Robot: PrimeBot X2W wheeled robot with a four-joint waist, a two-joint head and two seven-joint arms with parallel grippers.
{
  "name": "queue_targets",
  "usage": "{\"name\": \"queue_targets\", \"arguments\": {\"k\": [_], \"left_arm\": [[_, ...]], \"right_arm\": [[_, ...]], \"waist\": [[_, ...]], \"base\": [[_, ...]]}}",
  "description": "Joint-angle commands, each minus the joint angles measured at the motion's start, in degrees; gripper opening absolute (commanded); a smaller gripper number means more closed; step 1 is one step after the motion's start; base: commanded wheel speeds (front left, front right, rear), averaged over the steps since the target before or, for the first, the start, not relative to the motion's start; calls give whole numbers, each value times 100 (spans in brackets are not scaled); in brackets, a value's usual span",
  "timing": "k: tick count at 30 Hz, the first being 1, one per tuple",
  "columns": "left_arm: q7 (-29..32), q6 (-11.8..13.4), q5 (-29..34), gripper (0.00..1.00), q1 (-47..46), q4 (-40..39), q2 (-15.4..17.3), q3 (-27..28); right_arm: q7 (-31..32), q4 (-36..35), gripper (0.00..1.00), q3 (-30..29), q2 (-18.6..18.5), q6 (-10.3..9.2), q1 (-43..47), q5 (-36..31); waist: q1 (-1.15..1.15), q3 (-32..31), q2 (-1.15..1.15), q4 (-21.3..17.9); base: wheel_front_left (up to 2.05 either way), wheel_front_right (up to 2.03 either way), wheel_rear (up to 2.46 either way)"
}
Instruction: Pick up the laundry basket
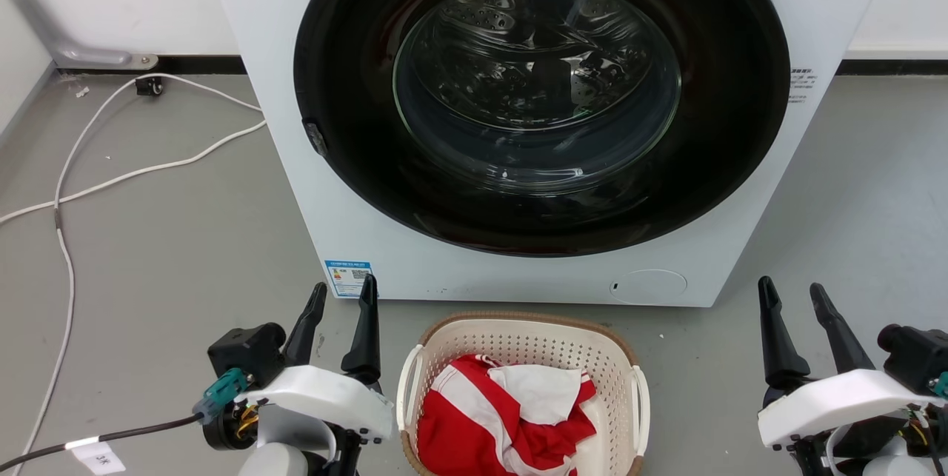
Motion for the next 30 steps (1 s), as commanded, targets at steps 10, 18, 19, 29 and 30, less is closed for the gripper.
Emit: {"name": "queue_targets", "arguments": {"k": [10, 18, 19, 29, 30], "left_arm": [[-171, 88, 698, 100, -178, 107, 12, -144], [-270, 128, 1099, 100, -207, 211, 10, -243], [-279, 139, 1151, 100, -213, 228, 10, -254], [-397, 236, 1642, 100, -255, 348, 8, -345], [-410, 246, 1685, 100, -255, 356, 8, -356]], "right_arm": [[-28, -138, 100, 25, 9, 11, 75, -686], [-35, -195, 100, 33, 11, 12, 107, -1034], [-37, -201, 100, 36, 12, 12, 110, -1081], [-50, -279, 100, 50, 13, 12, 156, -1509], [-55, -284, 100, 48, 13, 12, 161, -1540]], "waist": [[0, -12, 0, 20], [0, -6, 0, 20], [0, -4, 0, 19], [0, 5, 0, 18], [0, 8, 0, 21]], "base": [[0, 0, 0], [0, 0, 0], [0, 0, 0], [0, 0, 0], [0, 0, 0]]}}
